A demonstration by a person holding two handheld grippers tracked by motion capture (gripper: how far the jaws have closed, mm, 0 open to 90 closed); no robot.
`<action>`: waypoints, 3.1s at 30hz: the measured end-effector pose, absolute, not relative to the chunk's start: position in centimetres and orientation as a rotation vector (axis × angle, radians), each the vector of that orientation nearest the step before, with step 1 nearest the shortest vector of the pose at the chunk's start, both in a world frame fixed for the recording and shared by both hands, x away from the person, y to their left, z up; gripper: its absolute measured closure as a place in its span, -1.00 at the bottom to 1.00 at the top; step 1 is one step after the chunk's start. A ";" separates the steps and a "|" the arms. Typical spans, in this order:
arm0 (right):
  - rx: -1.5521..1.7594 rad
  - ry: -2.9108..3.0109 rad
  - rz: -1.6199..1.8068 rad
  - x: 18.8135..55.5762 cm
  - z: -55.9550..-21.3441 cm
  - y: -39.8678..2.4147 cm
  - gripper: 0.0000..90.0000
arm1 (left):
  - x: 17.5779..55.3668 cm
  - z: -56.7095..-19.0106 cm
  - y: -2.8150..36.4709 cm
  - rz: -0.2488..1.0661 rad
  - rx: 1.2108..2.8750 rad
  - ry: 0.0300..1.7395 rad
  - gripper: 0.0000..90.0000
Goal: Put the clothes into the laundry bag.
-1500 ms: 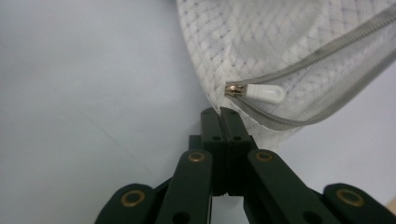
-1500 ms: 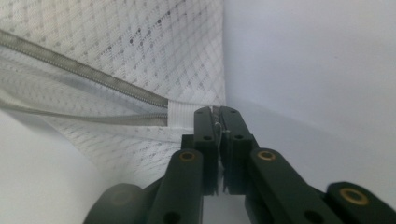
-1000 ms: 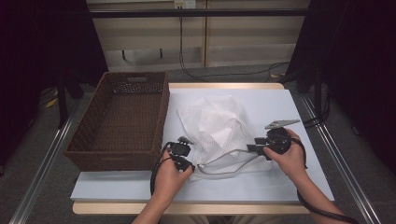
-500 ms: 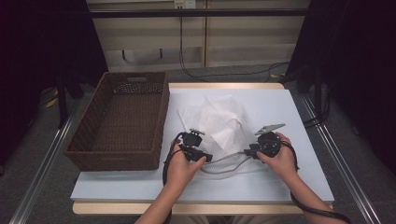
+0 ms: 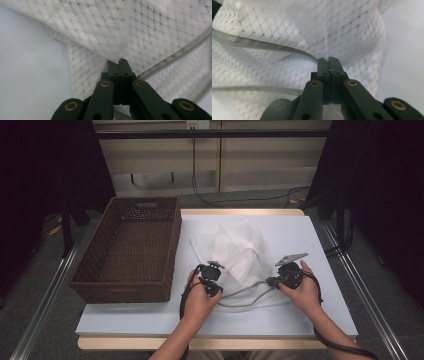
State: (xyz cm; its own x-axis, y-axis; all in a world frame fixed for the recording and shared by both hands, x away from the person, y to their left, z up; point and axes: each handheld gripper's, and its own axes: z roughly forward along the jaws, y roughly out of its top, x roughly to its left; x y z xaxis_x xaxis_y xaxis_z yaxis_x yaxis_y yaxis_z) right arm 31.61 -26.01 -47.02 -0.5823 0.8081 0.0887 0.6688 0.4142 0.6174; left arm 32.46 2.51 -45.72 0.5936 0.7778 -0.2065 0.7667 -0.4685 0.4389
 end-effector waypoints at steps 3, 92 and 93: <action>1.334 2.431 0.905 31.2 -46.7 -27.5 1.00 | 32.4 -45.4 4.2 -0.001 2.328 1.261 1.00; 1.121 2.669 1.117 28.3 -43.3 -14.4 0.39 | 28.4 -44.6 9.3 -0.084 2.213 1.280 0.15; 1.108 2.679 1.130 28.3 -43.5 -14.1 0.41 | 28.4 -44.7 9.3 -0.094 2.219 1.278 0.15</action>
State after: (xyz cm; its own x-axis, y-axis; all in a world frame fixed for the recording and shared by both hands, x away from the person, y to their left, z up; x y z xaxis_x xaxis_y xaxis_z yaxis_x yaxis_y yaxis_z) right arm 28.35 -14.11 -43.50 -0.7462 0.6238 0.2327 0.6019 0.4827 0.6361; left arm 28.39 9.34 -44.69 0.5409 0.7731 -0.3313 0.8133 -0.3802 0.4406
